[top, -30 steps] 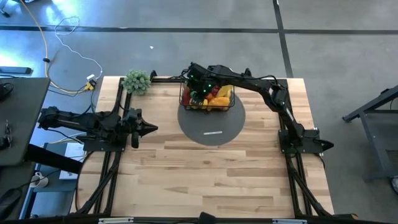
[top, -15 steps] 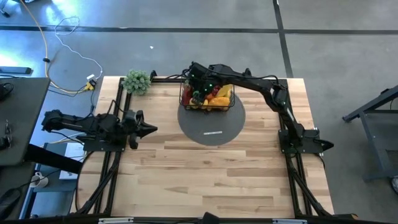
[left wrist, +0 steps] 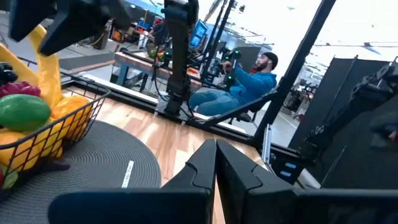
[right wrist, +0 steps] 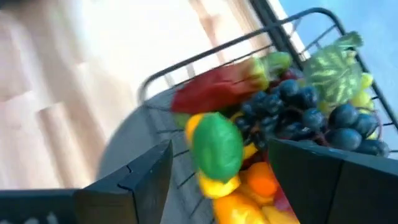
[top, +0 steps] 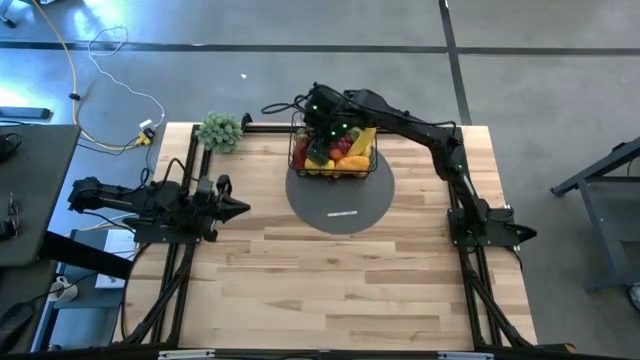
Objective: Build produce basket
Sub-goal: Return to Home Position
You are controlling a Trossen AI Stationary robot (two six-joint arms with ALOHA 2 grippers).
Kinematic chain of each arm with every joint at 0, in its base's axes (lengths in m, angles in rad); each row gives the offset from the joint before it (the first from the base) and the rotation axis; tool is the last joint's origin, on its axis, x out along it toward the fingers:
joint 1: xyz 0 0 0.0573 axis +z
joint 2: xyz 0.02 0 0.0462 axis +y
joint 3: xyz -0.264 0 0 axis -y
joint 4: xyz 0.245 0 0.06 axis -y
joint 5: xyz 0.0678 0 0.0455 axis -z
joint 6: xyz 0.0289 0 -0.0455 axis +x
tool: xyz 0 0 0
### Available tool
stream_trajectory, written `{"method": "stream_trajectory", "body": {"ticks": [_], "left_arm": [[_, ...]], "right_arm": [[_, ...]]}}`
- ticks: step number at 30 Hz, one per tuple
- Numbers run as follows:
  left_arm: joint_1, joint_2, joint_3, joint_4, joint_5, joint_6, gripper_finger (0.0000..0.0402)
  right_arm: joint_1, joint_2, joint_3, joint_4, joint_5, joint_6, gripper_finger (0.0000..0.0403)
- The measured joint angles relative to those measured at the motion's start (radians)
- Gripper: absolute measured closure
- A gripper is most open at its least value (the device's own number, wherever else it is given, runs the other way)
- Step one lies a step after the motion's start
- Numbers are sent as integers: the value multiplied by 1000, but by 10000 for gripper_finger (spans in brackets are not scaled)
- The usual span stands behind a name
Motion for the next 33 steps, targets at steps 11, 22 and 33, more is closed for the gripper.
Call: {"method": "stream_trajectory", "body": {"ticks": [11,22,33], "left_arm": [[0,1,-2,1,-24,86,401],[0,-3,-143,130,67,-27,401],[0,-3,-142,116,42,62,401]], "right_arm": [[100,-153,-24,49,-16,3,157],[279,-243,-25,-2,115,53,157],[408,-357,-26,-66,203,5,157]]}}
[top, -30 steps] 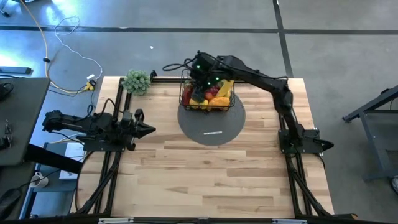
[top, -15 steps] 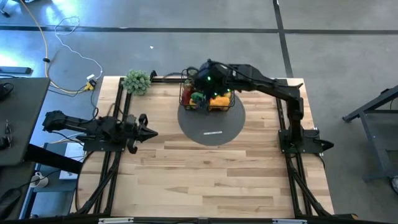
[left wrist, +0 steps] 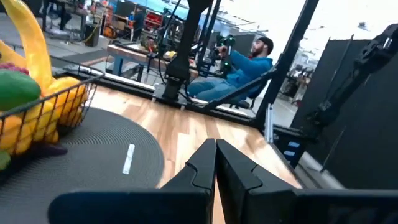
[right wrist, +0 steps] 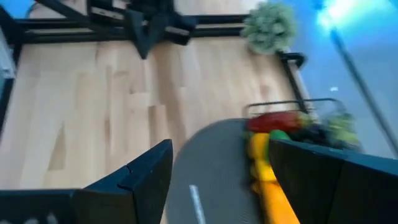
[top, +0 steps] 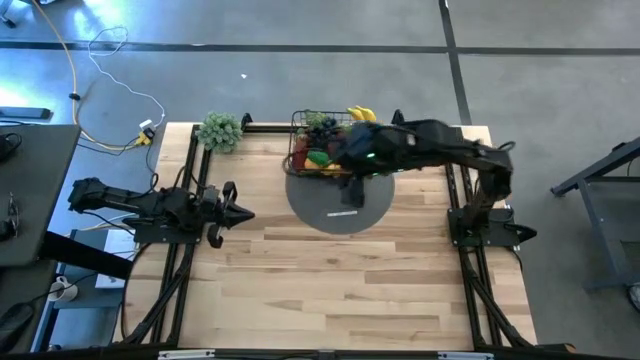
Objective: Build produce basket
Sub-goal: Return to Home Position
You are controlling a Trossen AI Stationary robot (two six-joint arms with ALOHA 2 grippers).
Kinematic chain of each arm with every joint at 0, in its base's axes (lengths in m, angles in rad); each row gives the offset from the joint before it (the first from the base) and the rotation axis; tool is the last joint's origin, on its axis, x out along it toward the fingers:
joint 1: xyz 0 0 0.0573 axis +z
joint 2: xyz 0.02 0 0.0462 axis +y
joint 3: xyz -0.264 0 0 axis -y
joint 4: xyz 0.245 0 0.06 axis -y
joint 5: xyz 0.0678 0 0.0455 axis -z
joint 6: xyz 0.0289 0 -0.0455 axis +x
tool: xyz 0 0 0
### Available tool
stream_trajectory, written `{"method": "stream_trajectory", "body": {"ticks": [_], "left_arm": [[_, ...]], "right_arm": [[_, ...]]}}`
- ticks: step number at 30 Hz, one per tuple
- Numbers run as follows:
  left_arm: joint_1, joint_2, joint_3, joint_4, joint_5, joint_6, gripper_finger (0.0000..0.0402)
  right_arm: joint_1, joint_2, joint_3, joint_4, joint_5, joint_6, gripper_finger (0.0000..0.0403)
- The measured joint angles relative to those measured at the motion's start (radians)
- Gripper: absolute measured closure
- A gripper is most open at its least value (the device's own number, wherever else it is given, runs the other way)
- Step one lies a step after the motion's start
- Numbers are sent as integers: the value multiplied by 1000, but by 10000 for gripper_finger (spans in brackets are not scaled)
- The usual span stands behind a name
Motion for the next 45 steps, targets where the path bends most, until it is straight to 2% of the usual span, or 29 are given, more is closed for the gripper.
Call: {"method": "stream_trajectory", "body": {"ticks": [3,6,8,13,19,28,38,45], "left_arm": [[0,0,0,-2,-5,-32,401],[0,0,0,-12,-8,-2,401],[0,0,0,-12,-8,16,401],[0,0,0,-12,-17,14,401],[0,0,0,-9,-29,25,401],[0,0,0,-9,-29,3,401],[0,0,0,-8,-29,3,401],[0,0,0,-8,-29,3,401]], "right_arm": [[6,-61,0,-50,69,-12,157],[5,-128,-10,-91,153,-32,157],[-8,-190,-68,-75,156,-57,157],[-69,-425,-416,104,86,-79,157],[-83,-740,-885,367,73,-37,157],[-83,-1137,-1443,691,57,65,157],[-83,-1420,-1880,888,55,156,157],[-83,-1592,-2018,906,57,202,157]]}}
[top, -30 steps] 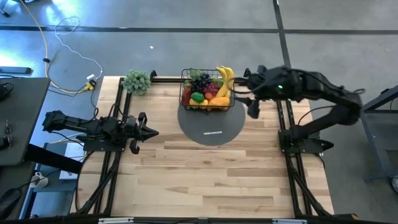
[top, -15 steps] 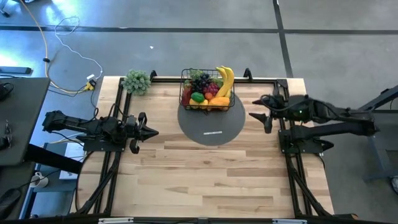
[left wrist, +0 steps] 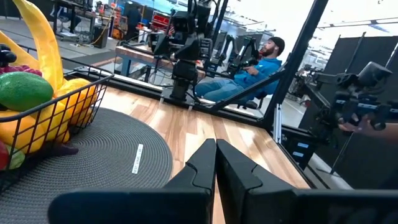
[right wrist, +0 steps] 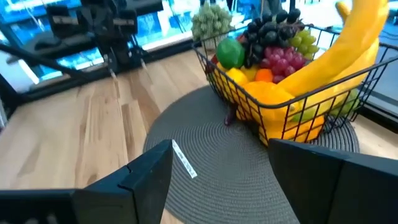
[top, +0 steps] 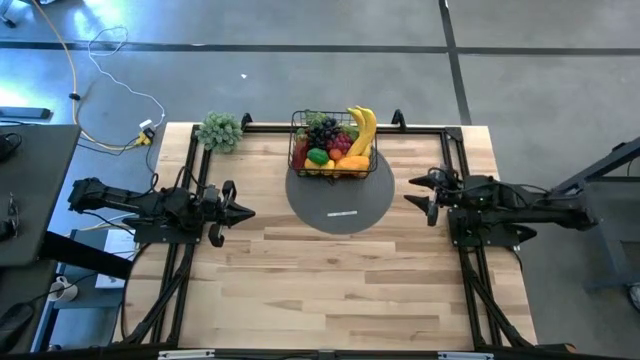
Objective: Build produce basket
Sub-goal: Return to Home Position
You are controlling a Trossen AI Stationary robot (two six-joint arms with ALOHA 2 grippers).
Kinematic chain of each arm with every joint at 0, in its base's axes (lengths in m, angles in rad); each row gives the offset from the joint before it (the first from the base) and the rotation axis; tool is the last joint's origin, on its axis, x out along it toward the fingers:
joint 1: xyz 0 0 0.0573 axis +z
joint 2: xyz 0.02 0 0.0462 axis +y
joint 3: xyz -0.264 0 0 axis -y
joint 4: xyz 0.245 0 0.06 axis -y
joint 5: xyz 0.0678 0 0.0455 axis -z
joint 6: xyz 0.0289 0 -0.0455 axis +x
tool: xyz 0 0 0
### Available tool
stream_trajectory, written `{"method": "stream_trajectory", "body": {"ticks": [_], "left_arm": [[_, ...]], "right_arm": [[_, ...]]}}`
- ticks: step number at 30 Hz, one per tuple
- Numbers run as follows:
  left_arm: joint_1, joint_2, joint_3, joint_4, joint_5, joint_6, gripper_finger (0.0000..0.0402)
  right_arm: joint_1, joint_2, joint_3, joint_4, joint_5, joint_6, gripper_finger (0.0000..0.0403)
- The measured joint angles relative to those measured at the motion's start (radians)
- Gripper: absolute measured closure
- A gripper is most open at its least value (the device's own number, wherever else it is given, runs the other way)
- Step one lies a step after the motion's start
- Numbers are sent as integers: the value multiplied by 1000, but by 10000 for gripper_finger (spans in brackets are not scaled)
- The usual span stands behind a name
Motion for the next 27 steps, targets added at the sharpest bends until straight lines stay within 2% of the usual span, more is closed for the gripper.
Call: {"method": "stream_trajectory", "body": {"ticks": [6,12,22,27], "left_arm": [[0,0,0,0,0,0,401],[0,0,0,0,0,0,401],[0,0,0,0,1,0,401],[0,0,0,0,1,0,401]], "right_arm": [[0,-143,-43,-4,5,8,157],[0,-230,-97,3,5,39,157],[0,-219,-210,108,6,79,157],[0,-216,-210,102,69,78,157]]}}
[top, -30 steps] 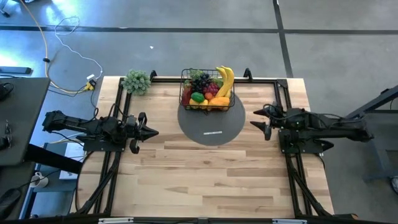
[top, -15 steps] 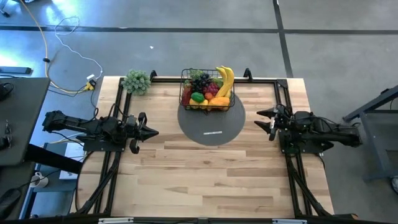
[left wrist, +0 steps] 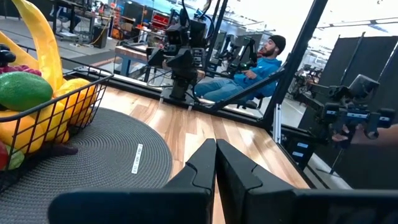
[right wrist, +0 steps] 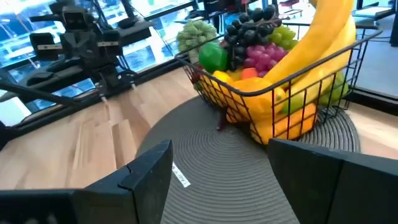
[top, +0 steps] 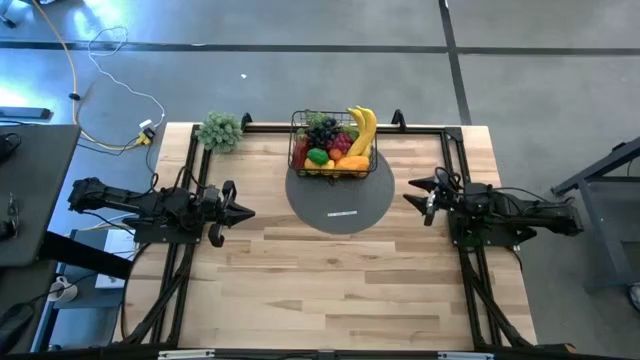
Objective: Build produce basket
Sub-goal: Return to Home Position
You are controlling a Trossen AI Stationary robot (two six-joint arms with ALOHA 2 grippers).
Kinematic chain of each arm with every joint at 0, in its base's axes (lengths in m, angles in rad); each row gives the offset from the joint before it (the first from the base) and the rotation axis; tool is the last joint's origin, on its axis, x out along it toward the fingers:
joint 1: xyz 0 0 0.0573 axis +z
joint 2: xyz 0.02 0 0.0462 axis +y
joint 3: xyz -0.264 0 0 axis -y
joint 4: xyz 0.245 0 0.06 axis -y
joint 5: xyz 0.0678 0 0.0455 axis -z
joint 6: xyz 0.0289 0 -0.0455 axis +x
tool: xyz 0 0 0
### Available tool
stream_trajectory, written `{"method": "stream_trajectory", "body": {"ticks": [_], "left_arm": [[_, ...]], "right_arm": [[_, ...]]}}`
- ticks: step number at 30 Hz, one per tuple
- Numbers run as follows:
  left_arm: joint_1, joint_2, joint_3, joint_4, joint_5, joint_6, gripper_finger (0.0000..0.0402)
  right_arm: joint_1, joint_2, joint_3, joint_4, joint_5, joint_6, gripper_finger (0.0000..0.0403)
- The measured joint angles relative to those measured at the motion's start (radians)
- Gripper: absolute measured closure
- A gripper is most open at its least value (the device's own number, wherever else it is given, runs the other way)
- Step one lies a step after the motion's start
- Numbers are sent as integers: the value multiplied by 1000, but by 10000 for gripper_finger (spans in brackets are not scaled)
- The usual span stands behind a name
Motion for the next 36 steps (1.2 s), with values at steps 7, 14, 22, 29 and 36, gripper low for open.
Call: {"method": "stream_trajectory", "body": {"ticks": [7,14,22,29,36], "left_arm": [[0,0,0,0,0,0,401],[0,0,0,0,0,0,401],[0,0,0,0,-1,0,401],[0,0,0,0,-1,0,401],[0,0,0,0,-1,0,401]], "right_arm": [[0,5,0,-3,1,-11,157],[0,5,0,-4,1,0,157],[0,5,0,-5,1,4,157],[0,5,1,-5,1,4,157],[0,5,1,-5,0,4,157]]}}
